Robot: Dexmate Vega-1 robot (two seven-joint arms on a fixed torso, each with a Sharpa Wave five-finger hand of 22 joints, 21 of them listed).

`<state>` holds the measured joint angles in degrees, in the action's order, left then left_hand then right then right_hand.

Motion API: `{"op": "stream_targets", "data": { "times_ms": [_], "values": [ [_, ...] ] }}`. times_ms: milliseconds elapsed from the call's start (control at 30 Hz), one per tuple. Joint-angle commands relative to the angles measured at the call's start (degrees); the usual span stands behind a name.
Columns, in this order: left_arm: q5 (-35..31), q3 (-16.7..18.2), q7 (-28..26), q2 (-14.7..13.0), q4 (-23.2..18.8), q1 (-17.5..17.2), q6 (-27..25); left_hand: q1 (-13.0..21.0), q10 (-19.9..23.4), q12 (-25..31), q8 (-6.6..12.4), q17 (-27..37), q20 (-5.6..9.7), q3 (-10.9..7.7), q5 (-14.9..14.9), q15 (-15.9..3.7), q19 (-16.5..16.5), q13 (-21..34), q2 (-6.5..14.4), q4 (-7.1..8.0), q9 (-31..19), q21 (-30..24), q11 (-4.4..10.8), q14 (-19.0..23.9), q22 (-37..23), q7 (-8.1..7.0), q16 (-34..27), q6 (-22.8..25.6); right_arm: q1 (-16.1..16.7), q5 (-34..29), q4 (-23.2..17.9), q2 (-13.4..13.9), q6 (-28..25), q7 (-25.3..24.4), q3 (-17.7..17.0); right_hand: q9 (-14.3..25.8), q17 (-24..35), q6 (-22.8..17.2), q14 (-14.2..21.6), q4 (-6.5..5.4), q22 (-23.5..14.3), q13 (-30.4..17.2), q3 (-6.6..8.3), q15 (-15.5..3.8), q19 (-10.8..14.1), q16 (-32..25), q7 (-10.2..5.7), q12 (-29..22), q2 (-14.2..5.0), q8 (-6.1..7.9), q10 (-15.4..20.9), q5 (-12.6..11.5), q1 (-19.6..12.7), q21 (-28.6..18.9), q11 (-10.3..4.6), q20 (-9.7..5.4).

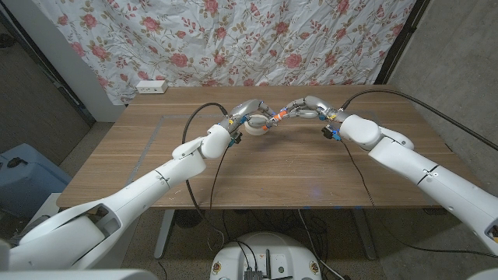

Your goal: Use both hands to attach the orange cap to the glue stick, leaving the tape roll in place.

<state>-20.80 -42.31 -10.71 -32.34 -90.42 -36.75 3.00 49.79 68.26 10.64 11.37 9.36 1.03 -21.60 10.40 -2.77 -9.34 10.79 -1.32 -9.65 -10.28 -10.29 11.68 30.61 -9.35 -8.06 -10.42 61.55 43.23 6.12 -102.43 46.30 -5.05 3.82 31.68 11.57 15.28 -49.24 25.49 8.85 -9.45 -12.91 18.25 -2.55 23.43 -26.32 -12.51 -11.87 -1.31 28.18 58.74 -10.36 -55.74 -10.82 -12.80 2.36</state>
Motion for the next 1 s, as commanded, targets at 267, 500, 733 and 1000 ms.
{"op": "stream_targets", "data": {
  "times_ms": [267,500,733,1000],
  "values": [
    [0.2,-0.28,-0.24,0.53,1.12,0.59,0.29,0.55,1.15,0.37,0.41,0.13,0.16,-0.03,0.2,-6.18,-0.35,0.24,1.54,0.26,-0.64,-0.28,1.14,-0.25,-0.18,-0.7,0.07,6.51,-1.56,-0.63,1.33,-0.87,0.18,1.03,1.03,0.28,0.25,-0.69,0.21,0.1,-0.17,-0.06,-0.16,-6.99,0.28,-0.46,-0.32,-0.09,-0.46,0.33,0.46,-0.01,-0.13,-0.1,0.13,0.18],
    [0.23,-0.41,-0.29,0.7,1.51,0.81,0.42,0.54,1.13,0.37,0.4,0.13,0.18,-0.02,0.2,-6.16,-0.34,0.24,1.56,0.26,-0.64,-0.27,1.14,-0.23,-0.18,-0.72,0.06,6.49,-1.66,-0.9,1.27,-0.91,0.05,1.06,1.23,0.28,0.22,-0.67,0.22,0.13,-0.17,-0.03,-0.24,-6.96,0.31,-0.47,-0.33,-0.05,-0.39,0.28,0.42,-0.01,-0.15,-0.1,0.13,0.2],
    [0.2,-0.44,-0.35,0.71,1.61,0.92,0.36,0.54,1.11,0.37,0.44,0.13,0.19,-0.02,0.21,-6.16,-0.36,0.24,1.57,0.25,-0.64,-0.28,1.14,-0.22,-0.18,-0.82,0.06,6.6,-1.78,-1.05,1.37,-1.14,-0.07,1.16,1.5,0.28,0.18,-0.64,0.22,0.18,-0.17,-0.02,-0.3,-6.97,0.33,-0.47,-0.33,-0.04,-0.34,0.23,0.44,-0.01,-0.24,-0.1,0.14,0.2],
    [0.25,-0.39,-0.45,0.62,1.49,0.8,0.2,0.49,1.07,0.36,0.46,0.14,0.18,0.01,0.2,-6.15,-0.41,0.24,1.57,0.27,-0.64,-0.29,1.14,-0.2,-0.18,-0.94,0.06,6.66,-2.1,-1.17,1.71,-1.43,-0.01,1.47,1.86,0.27,0.12,-0.59,0.16,0.39,-0.17,-0.02,-0.37,-7.11,0.37,-0.45,-0.34,-0.05,-0.15,0.15,0.49,-0.02,-0.57,-0.1,0.13,0.22]
  ]
}}
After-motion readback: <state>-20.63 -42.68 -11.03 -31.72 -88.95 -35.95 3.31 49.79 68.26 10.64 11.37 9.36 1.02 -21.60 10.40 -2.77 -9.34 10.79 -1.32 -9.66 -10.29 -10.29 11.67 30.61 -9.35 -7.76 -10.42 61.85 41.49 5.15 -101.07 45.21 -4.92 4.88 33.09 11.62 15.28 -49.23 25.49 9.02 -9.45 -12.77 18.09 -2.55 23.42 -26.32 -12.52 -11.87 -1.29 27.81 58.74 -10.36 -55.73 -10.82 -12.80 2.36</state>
